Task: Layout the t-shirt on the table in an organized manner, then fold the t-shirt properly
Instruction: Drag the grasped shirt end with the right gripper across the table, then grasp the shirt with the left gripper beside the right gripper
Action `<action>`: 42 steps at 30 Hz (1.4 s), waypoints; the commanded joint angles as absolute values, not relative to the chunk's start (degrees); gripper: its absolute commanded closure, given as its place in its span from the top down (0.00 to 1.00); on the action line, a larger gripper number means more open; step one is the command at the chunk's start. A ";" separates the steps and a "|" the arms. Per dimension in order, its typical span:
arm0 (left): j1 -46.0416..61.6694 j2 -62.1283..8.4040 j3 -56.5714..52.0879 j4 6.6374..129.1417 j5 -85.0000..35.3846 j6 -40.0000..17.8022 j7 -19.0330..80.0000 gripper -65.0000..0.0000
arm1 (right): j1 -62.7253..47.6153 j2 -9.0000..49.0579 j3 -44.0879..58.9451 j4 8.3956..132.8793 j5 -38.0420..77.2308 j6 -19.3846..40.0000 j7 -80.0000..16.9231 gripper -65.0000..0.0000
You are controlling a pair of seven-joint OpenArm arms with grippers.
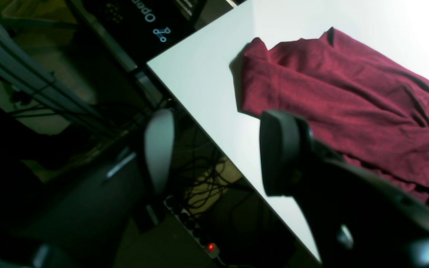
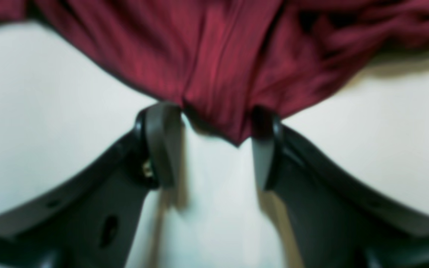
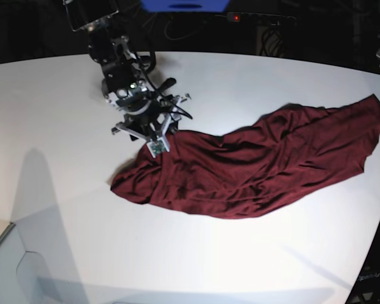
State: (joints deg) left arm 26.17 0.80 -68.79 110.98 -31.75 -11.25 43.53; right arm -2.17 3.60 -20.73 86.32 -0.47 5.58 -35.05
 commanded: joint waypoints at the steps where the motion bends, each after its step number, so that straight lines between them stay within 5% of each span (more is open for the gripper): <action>1: 26.68 0.13 -69.05 112.04 -32.31 -11.38 42.33 0.55 | -0.48 3.12 -20.70 85.67 -0.13 5.41 -34.95 0.48; 6: 26.68 0.13 -69.05 111.96 -32.31 -11.38 42.33 0.55 | -0.13 3.21 -20.70 84.00 -0.13 5.41 -34.95 0.41; 11: 26.42 0.13 -69.05 111.96 -32.31 -11.38 42.33 0.55 | -0.92 3.47 -20.53 88.48 -0.13 5.49 -36.00 0.00; 23: 24.66 -0.22 -68.88 112.04 -36.53 -11.38 42.33 0.55 | -8.40 6.81 -20.26 116.44 -0.13 5.41 -38.20 0.00; 37: 22.20 -0.48 -59.56 112.04 -40.57 -11.38 42.33 0.55 | -6.29 6.20 -12.53 116.26 -0.04 5.49 -38.02 0.00; 42: 22.20 -1.36 -53.76 112.04 -40.40 -11.38 42.33 0.55 | -5.76 6.20 -15.25 116.26 -0.04 14.29 -38.81 0.00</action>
